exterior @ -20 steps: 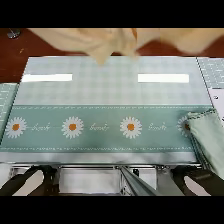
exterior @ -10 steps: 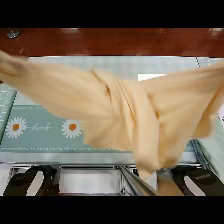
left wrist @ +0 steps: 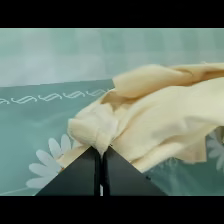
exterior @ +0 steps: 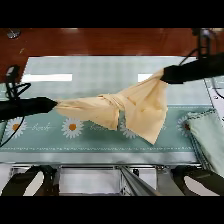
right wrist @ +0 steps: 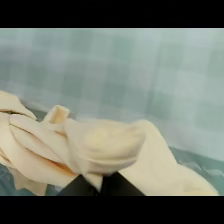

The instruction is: Fold the shirts.

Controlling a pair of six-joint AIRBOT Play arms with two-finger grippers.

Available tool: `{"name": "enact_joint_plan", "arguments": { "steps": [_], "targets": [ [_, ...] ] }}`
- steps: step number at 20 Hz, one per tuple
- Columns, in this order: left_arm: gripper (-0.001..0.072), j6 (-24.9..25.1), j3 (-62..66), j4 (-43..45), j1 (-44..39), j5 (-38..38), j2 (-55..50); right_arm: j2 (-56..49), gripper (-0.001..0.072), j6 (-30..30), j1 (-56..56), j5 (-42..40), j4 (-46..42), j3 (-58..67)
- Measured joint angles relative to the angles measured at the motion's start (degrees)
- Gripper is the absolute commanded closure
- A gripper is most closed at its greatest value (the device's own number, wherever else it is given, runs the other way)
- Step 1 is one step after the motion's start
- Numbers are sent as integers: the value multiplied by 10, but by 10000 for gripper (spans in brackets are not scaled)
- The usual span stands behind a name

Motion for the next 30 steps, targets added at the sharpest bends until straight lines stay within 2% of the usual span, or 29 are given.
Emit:
{"name": "enact_joint_plan", "arguments": {
  "steps": [1,2,3,4,5,8,11,13,16,21,25,26,27,28,30],
  "targets": [
    [678,0,-7,-12,0,21,-30,-45,686,-2,0,-12,19,17],
    [669,0,-9,-27,0,44,-59,-87,639,-3,0,-21,37,37],
    [461,1,-10,-41,0,55,-89,-129,325,-2,-2,-29,56,60],
    [35,2,-6,-52,0,64,-116,-163,80,3,-5,-30,69,81],
    [2,2,2,-64,0,73,-139,-193,91,10,-10,-27,83,103],
    [4,1,45,-67,16,58,-186,-232,90,2,-46,35,98,153],
    [4,2,83,-60,55,-5,-204,-205,90,-20,-102,132,33,151],
    [4,2,71,-57,75,-53,-209,-150,92,-25,-148,157,-15,89],
    [4,4,5,-82,84,-79,-213,-30,92,-30,-208,109,6,-90],
    [4,38,-85,-197,42,-30,-239,151,92,-47,-221,32,89,-381],
    [5,85,-101,-310,-46,50,-278,214,92,-37,-195,14,110,-497],
    [25,94,-100,-336,-67,68,-286,221,92,-31,-185,14,111,-513],
    [247,102,-96,-358,-86,85,-294,226,92,-25,-174,13,113,-524],
    [681,109,-90,-370,-104,106,-301,229,92,-16,-162,12,111,-532],
    [680,128,-71,-395,-125,116,-309,234,92,7,-138,6,100,-542]
  ]
}}
